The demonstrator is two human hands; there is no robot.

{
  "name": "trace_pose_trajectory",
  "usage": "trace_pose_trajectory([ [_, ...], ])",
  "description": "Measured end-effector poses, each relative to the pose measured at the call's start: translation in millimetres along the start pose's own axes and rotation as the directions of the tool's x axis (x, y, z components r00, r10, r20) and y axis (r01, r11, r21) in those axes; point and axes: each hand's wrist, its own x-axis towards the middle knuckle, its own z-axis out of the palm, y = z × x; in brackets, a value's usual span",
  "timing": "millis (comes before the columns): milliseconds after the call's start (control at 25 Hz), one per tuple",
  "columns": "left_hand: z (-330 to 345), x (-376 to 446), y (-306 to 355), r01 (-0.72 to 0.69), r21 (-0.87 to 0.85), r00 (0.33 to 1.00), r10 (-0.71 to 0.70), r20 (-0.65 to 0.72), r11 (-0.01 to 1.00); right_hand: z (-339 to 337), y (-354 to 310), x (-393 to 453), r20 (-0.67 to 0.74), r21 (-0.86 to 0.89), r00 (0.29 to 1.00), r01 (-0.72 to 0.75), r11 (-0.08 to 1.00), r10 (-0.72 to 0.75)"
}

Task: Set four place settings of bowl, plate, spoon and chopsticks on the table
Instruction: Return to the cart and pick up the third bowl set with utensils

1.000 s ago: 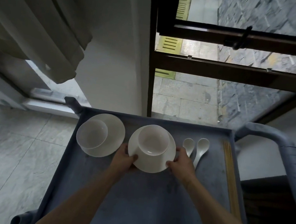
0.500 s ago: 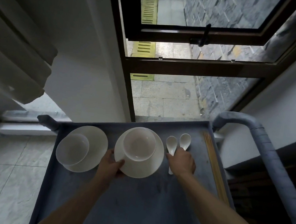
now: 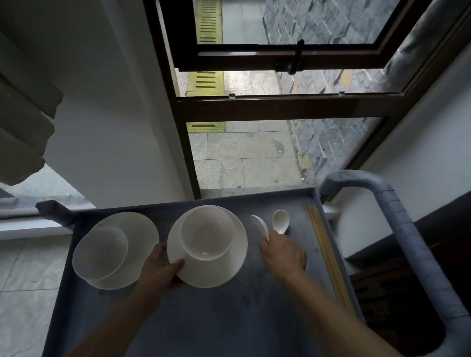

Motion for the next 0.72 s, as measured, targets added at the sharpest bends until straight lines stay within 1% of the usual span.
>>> trace_pose_trajectory([
  [80,4,1,2,0.003,-0.003,1.000,-0.003,0.024,1.000,0,18,-9,-0.096,0.082,0.995,0.010,0.997,-0.002],
  [160,10,1,5,0.005,-0.020,0.998,-0.004,0.060,1.000,-2,39,-18,-0.178,0.140,0.983,-0.024,0.990,0.049],
  [240,18,0,8,0.015,-0.027,0.997,-0.013,0.082,1.000,-7,60,-27,-0.215,0.111,0.968,-0.105,0.988,0.127],
  [360,27,-2,8,0.020,-0.031,0.994,-0.016,0.106,0.999,-10,85,-34,-0.228,0.038,0.953,-0.198,0.979,0.201],
  [480,29,-4,6,0.027,-0.026,0.993,-0.024,0.113,0.999,-3,97,-30,-0.197,-0.025,0.951,-0.247,0.969,0.238],
  [640,26,-5,3,0.038,-0.013,0.994,-0.037,0.098,0.999,8,105,-29,-0.188,-0.086,0.958,-0.235,0.968,0.216],
  [720,25,-6,3,0.040,-0.010,0.995,-0.039,0.095,0.999,9,104,-31,-0.200,-0.079,0.959,-0.219,0.972,0.200],
])
